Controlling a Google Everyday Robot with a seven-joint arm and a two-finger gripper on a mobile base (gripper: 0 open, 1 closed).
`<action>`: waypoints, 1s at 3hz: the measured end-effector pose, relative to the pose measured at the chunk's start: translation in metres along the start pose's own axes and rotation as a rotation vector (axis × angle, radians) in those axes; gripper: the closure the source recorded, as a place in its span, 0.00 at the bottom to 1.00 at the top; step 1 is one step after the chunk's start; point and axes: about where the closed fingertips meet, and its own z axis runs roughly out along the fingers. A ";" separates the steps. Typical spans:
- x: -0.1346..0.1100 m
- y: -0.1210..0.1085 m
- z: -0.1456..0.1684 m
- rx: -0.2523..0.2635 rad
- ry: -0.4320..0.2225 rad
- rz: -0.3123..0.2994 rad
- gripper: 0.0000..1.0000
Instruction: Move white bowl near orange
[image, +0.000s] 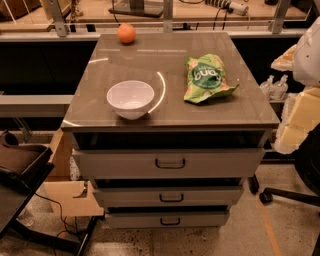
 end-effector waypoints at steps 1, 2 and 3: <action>0.000 0.000 0.000 0.000 0.000 0.000 0.00; -0.027 -0.007 0.014 -0.033 -0.020 -0.065 0.00; -0.069 -0.004 0.036 -0.044 0.020 -0.162 0.00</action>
Offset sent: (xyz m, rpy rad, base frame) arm 0.0404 0.0617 -0.0191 0.0162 0.0666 0.1845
